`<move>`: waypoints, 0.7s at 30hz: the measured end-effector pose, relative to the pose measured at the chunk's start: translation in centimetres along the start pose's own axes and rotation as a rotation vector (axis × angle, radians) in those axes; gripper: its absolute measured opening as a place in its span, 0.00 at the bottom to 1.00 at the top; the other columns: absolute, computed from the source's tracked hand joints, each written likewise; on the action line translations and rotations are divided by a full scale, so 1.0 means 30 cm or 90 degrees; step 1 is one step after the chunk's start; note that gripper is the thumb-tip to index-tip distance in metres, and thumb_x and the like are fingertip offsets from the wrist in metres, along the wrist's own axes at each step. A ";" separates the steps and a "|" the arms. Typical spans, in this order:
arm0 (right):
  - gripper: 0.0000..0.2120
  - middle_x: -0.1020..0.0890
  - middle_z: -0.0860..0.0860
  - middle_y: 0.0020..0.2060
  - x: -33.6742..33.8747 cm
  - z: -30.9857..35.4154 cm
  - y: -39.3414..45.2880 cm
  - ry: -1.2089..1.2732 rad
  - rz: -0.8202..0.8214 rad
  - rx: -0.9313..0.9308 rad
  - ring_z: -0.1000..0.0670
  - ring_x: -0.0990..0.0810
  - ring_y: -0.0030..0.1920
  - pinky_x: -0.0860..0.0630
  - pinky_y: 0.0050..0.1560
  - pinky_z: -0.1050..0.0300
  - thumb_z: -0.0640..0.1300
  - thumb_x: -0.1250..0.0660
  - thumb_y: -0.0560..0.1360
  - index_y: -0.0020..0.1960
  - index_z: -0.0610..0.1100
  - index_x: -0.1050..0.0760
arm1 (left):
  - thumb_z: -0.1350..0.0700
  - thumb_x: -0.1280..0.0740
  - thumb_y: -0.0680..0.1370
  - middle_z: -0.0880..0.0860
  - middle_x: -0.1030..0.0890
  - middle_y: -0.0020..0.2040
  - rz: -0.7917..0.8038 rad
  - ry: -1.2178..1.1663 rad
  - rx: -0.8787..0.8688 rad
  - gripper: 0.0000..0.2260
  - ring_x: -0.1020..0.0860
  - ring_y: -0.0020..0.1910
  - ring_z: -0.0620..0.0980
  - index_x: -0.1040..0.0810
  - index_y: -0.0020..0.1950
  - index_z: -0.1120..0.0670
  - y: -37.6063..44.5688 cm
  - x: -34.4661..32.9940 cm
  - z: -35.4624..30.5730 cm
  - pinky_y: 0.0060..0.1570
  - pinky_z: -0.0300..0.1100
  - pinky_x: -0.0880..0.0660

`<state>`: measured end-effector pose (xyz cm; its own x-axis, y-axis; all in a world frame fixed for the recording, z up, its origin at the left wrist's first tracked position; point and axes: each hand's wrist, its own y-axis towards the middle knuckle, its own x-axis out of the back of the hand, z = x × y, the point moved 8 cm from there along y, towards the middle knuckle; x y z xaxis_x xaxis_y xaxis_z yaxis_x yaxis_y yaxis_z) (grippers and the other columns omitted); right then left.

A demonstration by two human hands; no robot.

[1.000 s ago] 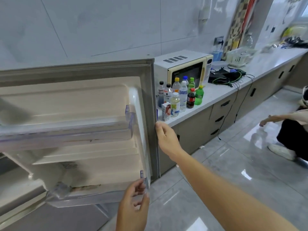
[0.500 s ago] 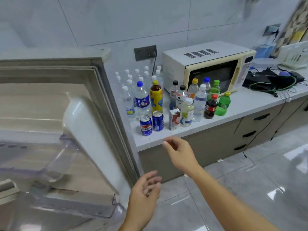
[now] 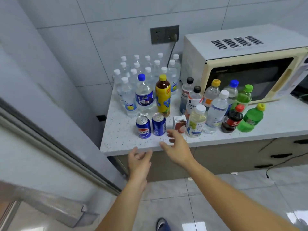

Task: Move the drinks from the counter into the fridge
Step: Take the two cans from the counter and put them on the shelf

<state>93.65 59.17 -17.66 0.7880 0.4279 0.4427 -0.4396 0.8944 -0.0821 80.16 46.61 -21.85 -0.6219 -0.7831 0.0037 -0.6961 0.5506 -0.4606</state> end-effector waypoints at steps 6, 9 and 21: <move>0.36 0.32 0.64 0.60 -0.059 -0.009 0.208 0.050 -0.054 0.004 0.73 0.37 0.55 0.43 0.51 0.88 0.43 0.25 0.72 0.75 0.48 0.39 | 0.57 0.25 0.73 0.55 0.33 0.74 -0.069 -0.020 -0.002 0.39 0.28 0.57 0.47 0.44 0.77 0.46 0.214 -0.115 -0.019 0.54 0.41 0.31; 0.40 0.32 0.53 0.72 -0.101 -0.035 0.294 0.062 -0.059 0.009 0.56 0.36 0.72 0.37 0.71 0.64 0.39 0.26 0.70 0.77 0.46 0.42 | 0.56 0.25 0.73 0.54 0.32 0.74 -0.113 -0.007 -0.011 0.40 0.27 0.63 0.49 0.44 0.78 0.46 0.302 -0.146 -0.025 0.56 0.41 0.32; 0.35 0.25 0.53 0.65 -0.175 -0.160 0.425 0.111 -0.062 0.005 0.51 0.26 0.66 0.26 0.65 0.53 0.41 0.24 0.70 0.72 0.52 0.38 | 0.61 0.22 0.68 0.44 0.23 0.61 -0.038 0.031 -0.088 0.38 0.23 0.51 0.35 0.35 0.73 0.46 0.501 -0.201 -0.057 0.36 0.24 0.27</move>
<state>85.97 68.96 -25.31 0.8895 0.3557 0.2870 -0.3600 0.9321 -0.0394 72.84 60.10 -27.27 -0.5916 -0.8030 0.0718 -0.7736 0.5404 -0.3310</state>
